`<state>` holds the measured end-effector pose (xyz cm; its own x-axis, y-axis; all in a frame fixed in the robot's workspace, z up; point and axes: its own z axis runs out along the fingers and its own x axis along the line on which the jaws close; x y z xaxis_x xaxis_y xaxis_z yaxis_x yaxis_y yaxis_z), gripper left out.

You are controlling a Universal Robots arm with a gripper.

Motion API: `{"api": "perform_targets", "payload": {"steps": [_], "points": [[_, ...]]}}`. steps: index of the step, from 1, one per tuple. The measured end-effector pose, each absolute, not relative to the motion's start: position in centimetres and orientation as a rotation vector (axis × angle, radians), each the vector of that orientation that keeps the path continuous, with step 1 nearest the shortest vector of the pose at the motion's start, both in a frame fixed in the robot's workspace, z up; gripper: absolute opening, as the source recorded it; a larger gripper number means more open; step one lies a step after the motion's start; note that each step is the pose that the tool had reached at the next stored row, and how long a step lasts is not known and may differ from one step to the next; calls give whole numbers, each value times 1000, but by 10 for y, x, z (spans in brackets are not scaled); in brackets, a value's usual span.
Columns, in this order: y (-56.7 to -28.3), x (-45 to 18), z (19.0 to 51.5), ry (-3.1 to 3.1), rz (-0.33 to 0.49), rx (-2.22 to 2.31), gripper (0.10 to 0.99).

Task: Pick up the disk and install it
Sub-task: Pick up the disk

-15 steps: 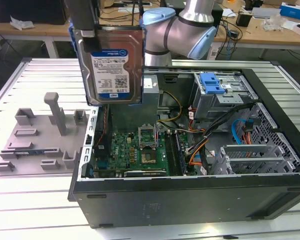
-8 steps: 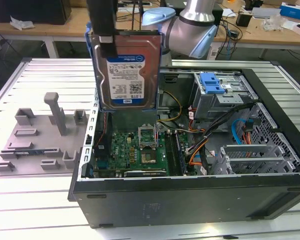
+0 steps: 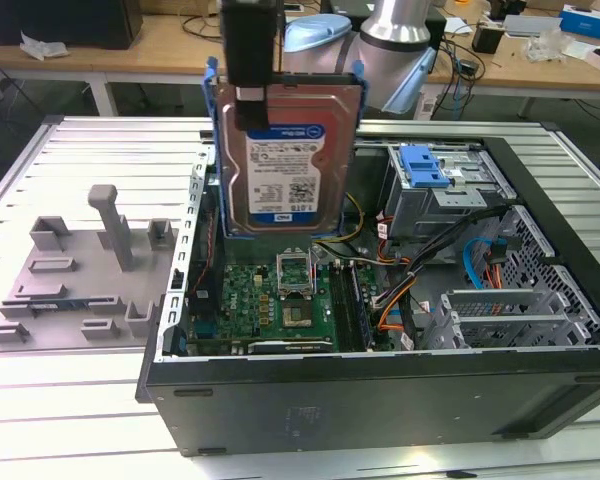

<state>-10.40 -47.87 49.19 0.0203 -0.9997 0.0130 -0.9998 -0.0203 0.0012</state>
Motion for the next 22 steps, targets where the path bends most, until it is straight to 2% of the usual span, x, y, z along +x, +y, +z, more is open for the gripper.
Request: {"api": "perform_targets", "payload": {"steps": [7, 22], "points": [[-491, -81, 492, -2190, 7, 2234, 365], [-494, -66, 492, -2249, -18, 2197, 365]]}}
